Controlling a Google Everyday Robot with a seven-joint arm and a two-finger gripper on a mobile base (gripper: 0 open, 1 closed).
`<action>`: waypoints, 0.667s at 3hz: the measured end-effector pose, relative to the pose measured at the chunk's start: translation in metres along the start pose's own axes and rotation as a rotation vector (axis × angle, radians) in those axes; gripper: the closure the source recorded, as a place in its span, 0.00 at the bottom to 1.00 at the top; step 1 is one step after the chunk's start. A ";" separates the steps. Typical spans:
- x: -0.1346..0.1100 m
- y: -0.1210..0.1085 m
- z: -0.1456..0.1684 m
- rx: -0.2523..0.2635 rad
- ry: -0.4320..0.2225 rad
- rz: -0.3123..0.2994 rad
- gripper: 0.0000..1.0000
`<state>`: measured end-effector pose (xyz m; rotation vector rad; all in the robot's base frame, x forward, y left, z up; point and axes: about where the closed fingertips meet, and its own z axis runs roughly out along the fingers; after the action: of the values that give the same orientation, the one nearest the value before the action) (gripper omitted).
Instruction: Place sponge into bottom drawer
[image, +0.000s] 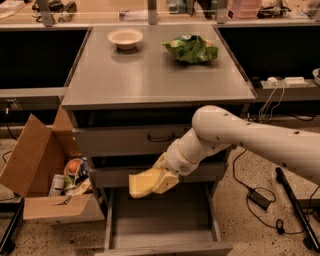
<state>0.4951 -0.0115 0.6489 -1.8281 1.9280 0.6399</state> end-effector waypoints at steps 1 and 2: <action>0.019 -0.001 0.017 0.001 0.027 0.026 1.00; 0.068 0.002 0.067 0.020 0.036 -0.002 1.00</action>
Offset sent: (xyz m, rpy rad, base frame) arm -0.0062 -0.0281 -0.1468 -0.0470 -0.0924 -0.0204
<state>0.4873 -0.0277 0.5548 -1.8409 1.9487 0.5891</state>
